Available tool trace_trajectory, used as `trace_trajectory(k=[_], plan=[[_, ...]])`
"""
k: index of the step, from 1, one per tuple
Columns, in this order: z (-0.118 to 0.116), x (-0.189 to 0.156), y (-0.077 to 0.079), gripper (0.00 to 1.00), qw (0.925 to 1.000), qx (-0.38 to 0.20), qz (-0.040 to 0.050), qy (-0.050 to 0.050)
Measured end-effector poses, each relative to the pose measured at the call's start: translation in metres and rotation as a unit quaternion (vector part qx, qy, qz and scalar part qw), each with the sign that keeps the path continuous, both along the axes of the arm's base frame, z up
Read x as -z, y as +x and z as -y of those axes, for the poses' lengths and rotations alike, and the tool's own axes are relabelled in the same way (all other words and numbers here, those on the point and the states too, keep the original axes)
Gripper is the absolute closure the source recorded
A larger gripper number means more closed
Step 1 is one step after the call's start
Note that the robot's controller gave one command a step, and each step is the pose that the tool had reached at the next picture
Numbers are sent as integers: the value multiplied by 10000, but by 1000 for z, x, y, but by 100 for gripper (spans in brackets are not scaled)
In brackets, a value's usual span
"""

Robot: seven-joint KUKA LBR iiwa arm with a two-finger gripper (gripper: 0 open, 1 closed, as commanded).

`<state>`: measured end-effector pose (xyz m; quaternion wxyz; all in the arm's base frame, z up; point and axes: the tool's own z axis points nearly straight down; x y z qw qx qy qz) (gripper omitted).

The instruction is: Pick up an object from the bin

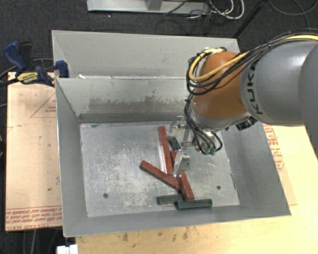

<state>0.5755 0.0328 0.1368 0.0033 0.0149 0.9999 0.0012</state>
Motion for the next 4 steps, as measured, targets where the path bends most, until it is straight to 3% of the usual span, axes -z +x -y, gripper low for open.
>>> trace_trajectory(k=[1,2,3,4], plan=[[-1,35,1,0,9999,149,-29,9],[-16,53,-23,100,9996,-169,209,26],[-16,53,-23,100,9996,-171,206,26],[-16,-70,-36,100,9998,-184,-21,-7]])
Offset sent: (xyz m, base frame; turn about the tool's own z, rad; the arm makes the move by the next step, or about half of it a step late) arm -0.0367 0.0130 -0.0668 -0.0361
